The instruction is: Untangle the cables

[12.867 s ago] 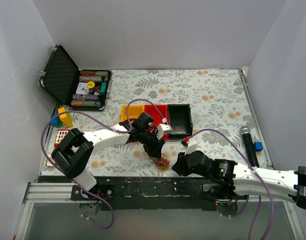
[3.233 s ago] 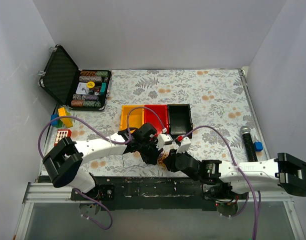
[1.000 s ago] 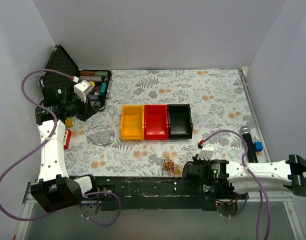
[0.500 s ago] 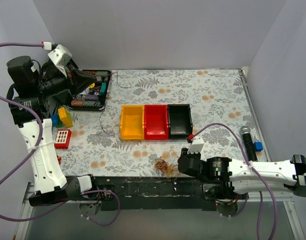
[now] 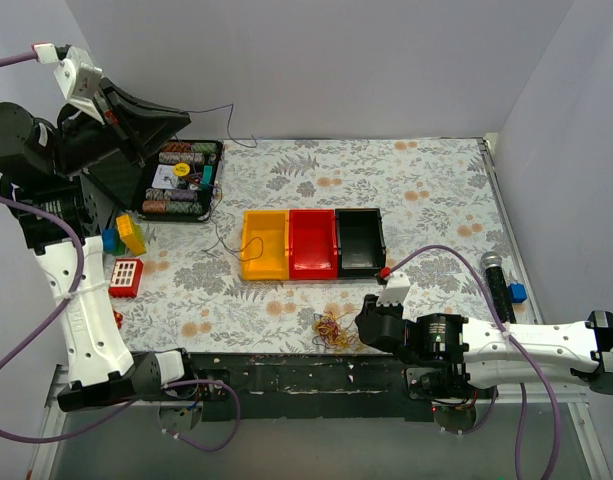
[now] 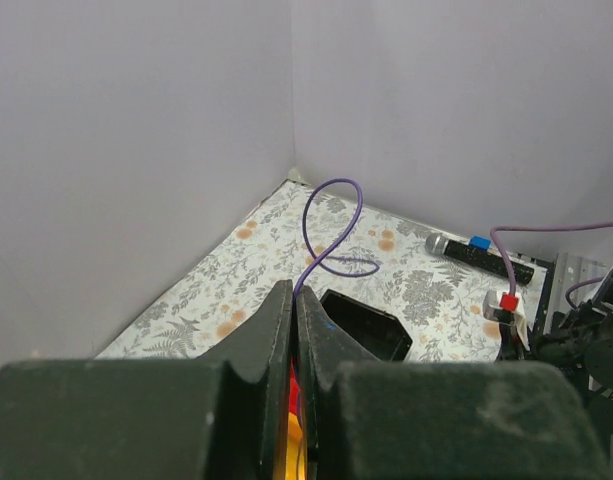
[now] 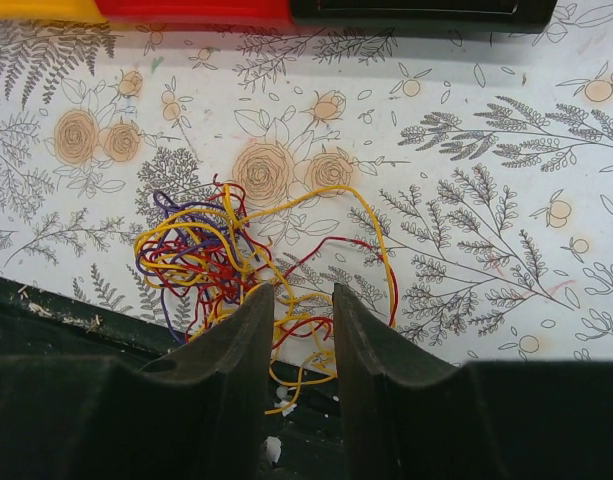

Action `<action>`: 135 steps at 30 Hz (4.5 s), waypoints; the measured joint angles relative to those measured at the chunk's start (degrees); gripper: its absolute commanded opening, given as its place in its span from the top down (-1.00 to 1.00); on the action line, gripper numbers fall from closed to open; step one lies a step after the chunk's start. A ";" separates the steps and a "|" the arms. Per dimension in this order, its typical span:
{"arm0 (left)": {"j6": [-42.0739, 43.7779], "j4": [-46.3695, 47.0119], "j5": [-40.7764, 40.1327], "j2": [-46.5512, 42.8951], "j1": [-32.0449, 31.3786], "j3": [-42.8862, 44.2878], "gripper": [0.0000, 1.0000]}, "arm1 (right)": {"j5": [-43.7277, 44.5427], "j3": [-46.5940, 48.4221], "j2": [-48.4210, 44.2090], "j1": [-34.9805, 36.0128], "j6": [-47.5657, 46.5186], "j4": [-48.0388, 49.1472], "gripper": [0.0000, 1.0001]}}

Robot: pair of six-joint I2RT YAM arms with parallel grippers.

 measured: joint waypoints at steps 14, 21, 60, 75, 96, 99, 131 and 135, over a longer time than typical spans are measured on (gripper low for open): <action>-1.81 6.36 -8.35 0.22 -18.73 -12.50 1.00 | 0.26 -0.15 -1.38 0.02 2.10 -0.02 0.25; 2.78 3.76 -14.95 3.85 -27.19 -8.35 1.00 | 0.48 -0.68 -2.29 0.02 3.48 -0.11 0.26; 13.07 9.94 -40.13 0.33 -29.46 -28.55 1.00 | 0.83 -5.75 -7.19 0.00 7.08 -1.57 0.35; 15.19 16.90 -47.50 3.30 -29.46 -32.59 1.00 | 0.61 -5.75 -5.81 0.00 7.06 -1.18 0.44; 21.00 13.09 -47.65 -8.31 -29.59 -58.38 1.00 | 0.11 -6.69 -5.22 0.00 7.08 0.22 0.47; 22.64 11.63 -48.48 -8.98 -29.79 -59.41 1.00 | 0.13 -6.75 -5.18 0.00 7.08 0.37 0.48; 27.63 8.41 -73.37 10.29 -41.97 -58.34 -0.33 | -0.11 -7.30 -4.28 0.00 7.10 0.63 0.50; 28.33 8.96 -73.33 10.14 -41.97 -56.15 -0.42 | -0.33 -7.30 -3.34 0.00 6.75 1.62 0.51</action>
